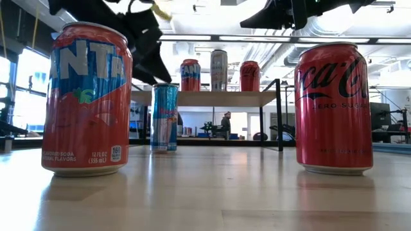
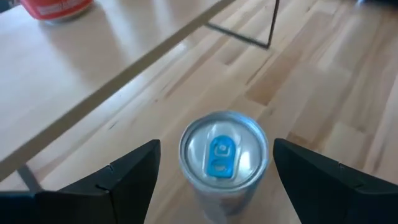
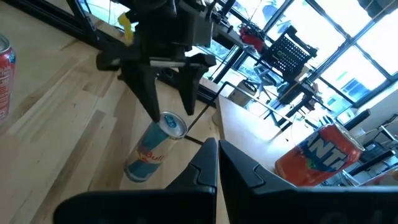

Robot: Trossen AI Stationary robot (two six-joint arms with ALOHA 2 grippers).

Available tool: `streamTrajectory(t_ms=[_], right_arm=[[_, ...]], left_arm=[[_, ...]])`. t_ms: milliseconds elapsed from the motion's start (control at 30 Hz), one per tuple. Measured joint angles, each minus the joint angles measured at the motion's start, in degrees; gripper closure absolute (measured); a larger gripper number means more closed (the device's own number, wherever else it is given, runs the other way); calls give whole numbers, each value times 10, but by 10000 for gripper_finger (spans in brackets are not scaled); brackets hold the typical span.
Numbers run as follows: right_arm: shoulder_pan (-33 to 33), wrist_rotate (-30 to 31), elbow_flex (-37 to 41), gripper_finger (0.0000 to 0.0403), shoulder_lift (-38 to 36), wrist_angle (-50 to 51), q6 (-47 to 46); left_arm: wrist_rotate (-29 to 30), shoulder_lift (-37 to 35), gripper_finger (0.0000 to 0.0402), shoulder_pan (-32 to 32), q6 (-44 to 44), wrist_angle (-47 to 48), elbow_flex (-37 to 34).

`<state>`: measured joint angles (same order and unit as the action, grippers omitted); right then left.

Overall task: Place canned beverage on shelf
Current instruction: Put the left blue soda can on the shelf

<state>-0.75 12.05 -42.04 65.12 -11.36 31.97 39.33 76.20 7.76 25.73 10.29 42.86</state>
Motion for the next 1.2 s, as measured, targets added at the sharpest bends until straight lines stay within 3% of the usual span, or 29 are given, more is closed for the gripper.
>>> streamTrajectory(t_ms=[533,867,1067,1200], right_arm=[[0,0,0,403,0,3,-4],[0,0,0,403,0,3,-4],[0,0,0,403,0,3,-4],[0,0,0,403,0,3,-4]], left_arm=[[-4,49,102,-11,-49,-49,1],[-46,48,179,-40,-61,-49,1],[-113,6,179,-60,-151,-20,6],[-165,-59,179,-93,-215,23,25]])
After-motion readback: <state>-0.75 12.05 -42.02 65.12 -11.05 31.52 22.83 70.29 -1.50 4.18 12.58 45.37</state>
